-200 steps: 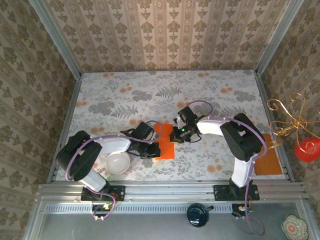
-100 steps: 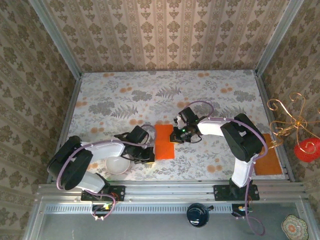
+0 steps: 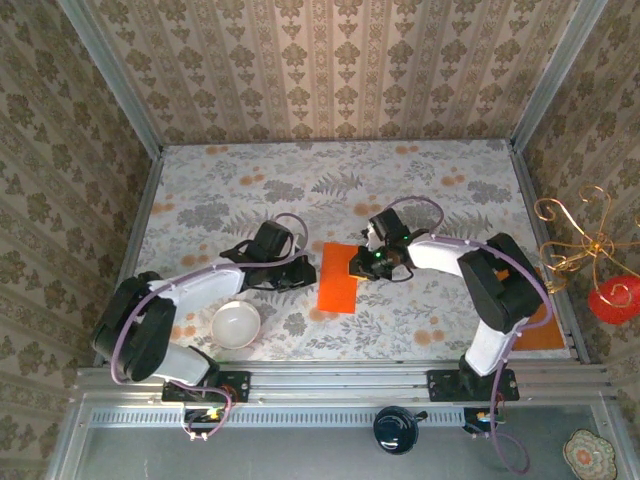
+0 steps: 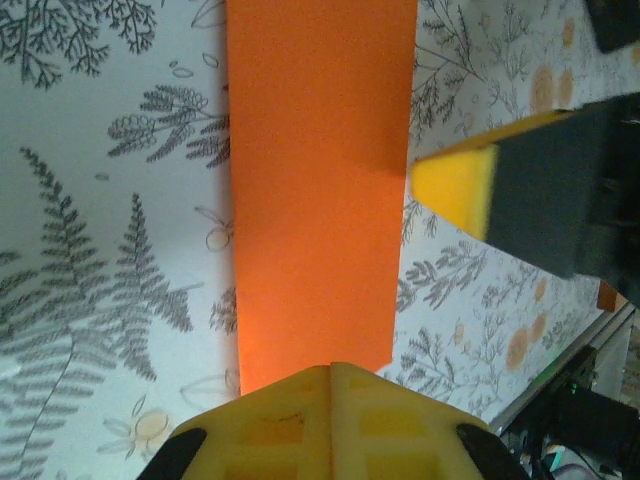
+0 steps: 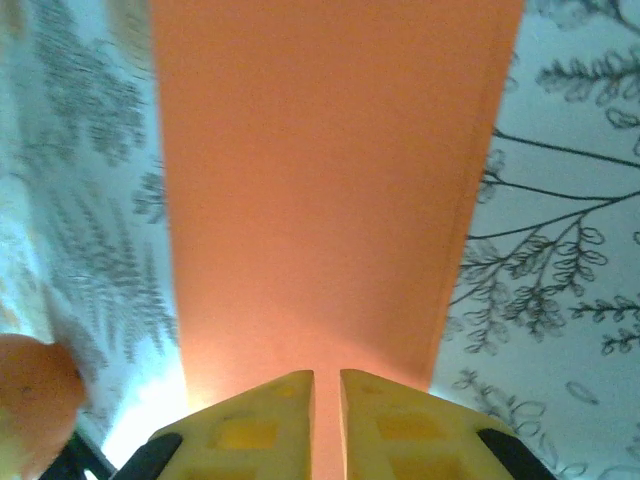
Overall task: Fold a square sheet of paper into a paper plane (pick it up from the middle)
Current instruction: First fold the square sheet of paper in half at the center of the table.
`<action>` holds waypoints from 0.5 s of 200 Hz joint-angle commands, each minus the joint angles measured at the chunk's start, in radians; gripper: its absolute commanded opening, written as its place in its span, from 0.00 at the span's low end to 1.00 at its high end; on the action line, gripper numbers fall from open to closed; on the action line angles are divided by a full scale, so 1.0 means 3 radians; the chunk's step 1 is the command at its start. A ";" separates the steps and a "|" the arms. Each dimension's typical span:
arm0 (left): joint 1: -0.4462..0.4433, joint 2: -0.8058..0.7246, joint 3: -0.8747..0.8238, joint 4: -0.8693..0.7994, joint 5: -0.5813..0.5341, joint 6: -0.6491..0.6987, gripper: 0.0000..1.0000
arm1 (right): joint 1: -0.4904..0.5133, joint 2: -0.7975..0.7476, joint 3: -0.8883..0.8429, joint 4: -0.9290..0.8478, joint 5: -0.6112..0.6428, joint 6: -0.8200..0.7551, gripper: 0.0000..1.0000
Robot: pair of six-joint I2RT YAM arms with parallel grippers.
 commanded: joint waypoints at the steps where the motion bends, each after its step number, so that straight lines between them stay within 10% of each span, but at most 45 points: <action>1: -0.0014 0.0141 0.0040 0.0237 0.0066 -0.0137 0.09 | 0.0013 -0.0185 -0.0034 0.0146 -0.0120 0.0147 0.17; 100: -0.0084 0.0792 0.0237 0.0615 0.0133 -0.0253 0.03 | 0.0148 0.0566 0.0628 0.0315 -0.0368 0.0210 0.07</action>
